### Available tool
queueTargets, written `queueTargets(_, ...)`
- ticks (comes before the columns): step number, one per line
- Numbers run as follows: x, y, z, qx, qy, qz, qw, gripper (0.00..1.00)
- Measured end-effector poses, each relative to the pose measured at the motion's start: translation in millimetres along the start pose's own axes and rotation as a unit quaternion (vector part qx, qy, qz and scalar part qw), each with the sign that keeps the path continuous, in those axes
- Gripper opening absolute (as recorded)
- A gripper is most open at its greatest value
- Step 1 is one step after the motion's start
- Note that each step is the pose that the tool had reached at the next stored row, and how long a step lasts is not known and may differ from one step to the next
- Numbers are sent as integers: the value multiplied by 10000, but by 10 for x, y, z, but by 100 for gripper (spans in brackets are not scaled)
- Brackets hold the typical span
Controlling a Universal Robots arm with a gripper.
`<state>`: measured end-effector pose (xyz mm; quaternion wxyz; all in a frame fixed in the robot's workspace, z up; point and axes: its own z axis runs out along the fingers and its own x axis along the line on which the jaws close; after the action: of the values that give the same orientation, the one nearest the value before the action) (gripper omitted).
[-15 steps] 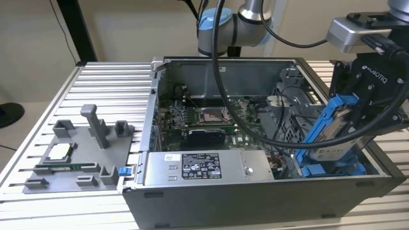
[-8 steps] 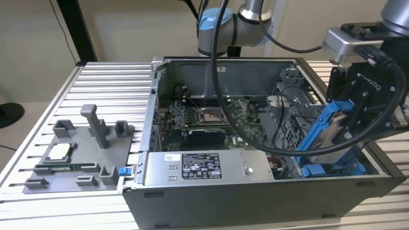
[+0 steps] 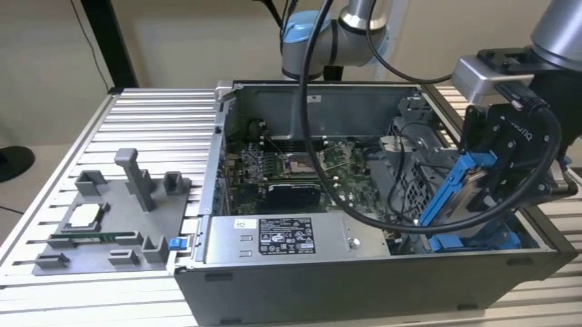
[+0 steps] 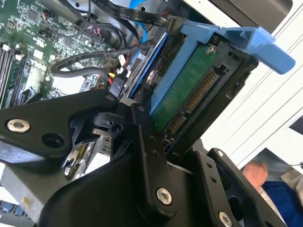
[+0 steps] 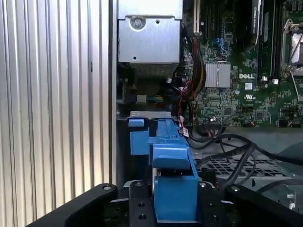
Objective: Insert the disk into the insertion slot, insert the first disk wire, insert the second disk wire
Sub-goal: 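Insert the disk into the insertion slot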
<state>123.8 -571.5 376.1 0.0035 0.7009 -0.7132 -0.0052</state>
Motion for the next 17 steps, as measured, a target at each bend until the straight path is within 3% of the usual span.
queueTargets(8,0,-1,119,9,-1,0,10000,0)
queueTargets(17,0,-2,128,9,-2,0,10000,0)
